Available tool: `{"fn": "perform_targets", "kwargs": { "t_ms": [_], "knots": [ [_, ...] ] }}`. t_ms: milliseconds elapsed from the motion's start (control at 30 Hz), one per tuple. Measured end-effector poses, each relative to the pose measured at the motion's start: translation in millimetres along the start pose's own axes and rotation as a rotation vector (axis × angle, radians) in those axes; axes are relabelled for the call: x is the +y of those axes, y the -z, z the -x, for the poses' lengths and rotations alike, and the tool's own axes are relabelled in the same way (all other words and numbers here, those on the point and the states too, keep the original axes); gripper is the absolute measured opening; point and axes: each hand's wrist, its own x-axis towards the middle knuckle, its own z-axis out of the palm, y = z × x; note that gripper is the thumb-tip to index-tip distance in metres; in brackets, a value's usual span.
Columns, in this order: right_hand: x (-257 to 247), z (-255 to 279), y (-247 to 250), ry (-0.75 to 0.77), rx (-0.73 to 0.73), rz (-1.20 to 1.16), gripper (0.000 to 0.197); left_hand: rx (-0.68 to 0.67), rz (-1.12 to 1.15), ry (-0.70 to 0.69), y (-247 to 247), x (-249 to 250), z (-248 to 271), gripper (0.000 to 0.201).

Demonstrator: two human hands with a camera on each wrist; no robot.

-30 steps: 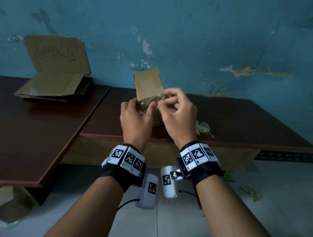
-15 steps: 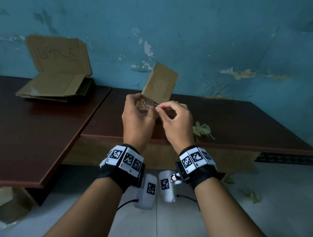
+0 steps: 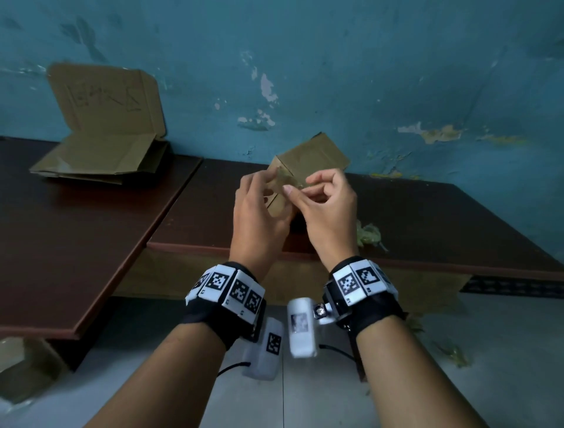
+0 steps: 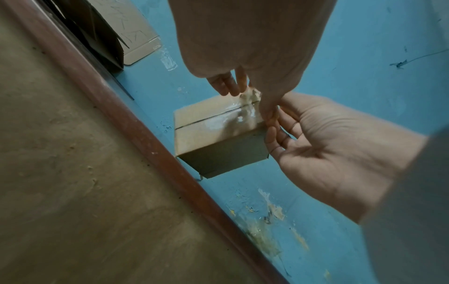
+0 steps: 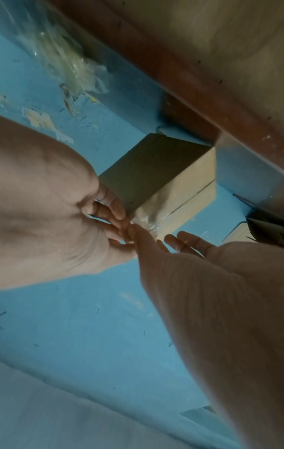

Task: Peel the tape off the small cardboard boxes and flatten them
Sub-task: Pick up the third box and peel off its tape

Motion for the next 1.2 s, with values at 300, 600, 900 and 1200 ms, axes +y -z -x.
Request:
{"fn": "perform_targets", "kwargs": {
  "t_ms": [300,600,900,1200],
  "knots": [
    [-4,-1,7,0.011,-0.076,-0.017,0.017,0.053,0.059,-0.058,5,2,-3,0.028],
    [-8,-2,7,-0.081,-0.127,-0.141,0.018,0.025,0.106,-0.066,9,4,-2,0.05],
    [-4,-9,2,-0.167,-0.019,-0.314,0.015,0.14,0.02,-0.018,8,1,-7,0.009],
    [9,-11,5,-0.217,-0.037,-0.003,0.038,0.132,0.016,0.037,6,-1,-7,0.006]
  ]
}}
